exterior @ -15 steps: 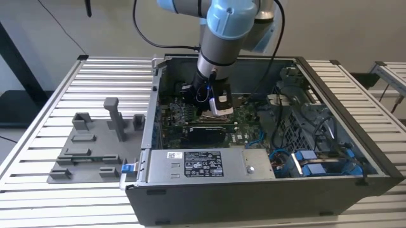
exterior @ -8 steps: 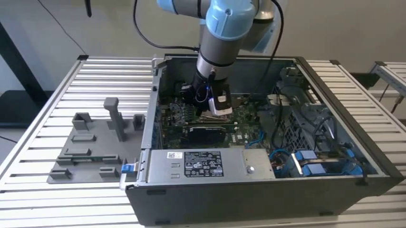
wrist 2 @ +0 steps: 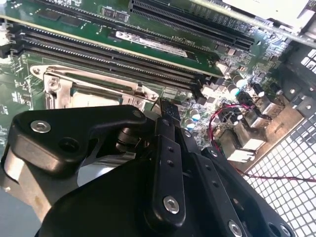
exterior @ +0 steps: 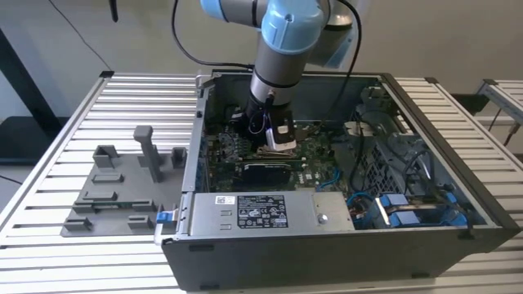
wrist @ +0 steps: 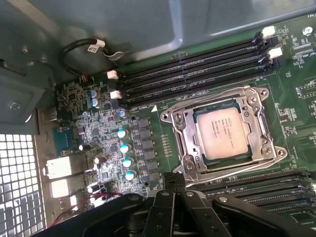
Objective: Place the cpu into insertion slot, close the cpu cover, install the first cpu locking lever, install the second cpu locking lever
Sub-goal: 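Install the second cpu locking lever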
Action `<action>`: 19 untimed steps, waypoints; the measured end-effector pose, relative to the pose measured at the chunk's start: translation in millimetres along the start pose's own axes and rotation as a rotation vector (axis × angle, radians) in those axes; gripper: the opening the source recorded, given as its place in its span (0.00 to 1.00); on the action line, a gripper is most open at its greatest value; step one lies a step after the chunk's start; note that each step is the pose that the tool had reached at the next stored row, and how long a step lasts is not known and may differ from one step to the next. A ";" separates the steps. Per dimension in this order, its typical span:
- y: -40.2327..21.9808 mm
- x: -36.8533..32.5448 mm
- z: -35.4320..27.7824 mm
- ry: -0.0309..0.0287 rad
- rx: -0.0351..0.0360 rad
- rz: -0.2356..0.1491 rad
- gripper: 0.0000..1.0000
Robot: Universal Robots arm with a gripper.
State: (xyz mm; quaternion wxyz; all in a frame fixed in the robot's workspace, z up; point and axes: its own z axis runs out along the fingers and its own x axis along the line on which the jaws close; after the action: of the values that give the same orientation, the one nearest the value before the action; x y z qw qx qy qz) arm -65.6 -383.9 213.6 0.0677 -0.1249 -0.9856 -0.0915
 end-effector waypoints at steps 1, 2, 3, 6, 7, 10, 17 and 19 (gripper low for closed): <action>0.2 0.2 0.4 -0.0002 0.0000 0.000 0.11; 0.4 0.3 0.8 -0.0002 0.0000 0.000 0.11; 0.6 0.4 1.3 -0.0003 0.0004 0.001 0.11; 1.3 0.7 3.2 -0.0008 0.0017 0.001 0.11; 1.5 0.7 3.7 -0.0009 0.0022 0.001 0.11; 2.2 1.0 5.6 -0.0016 0.0044 0.002 0.11; 3.1 1.6 9.9 -0.0035 0.0108 0.003 0.11; 3.2 1.6 11.1 -0.0042 0.0134 0.004 0.11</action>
State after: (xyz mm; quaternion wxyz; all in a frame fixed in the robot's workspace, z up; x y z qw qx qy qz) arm -67.6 -378.3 203.6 0.0666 -0.1264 -0.9861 -0.0846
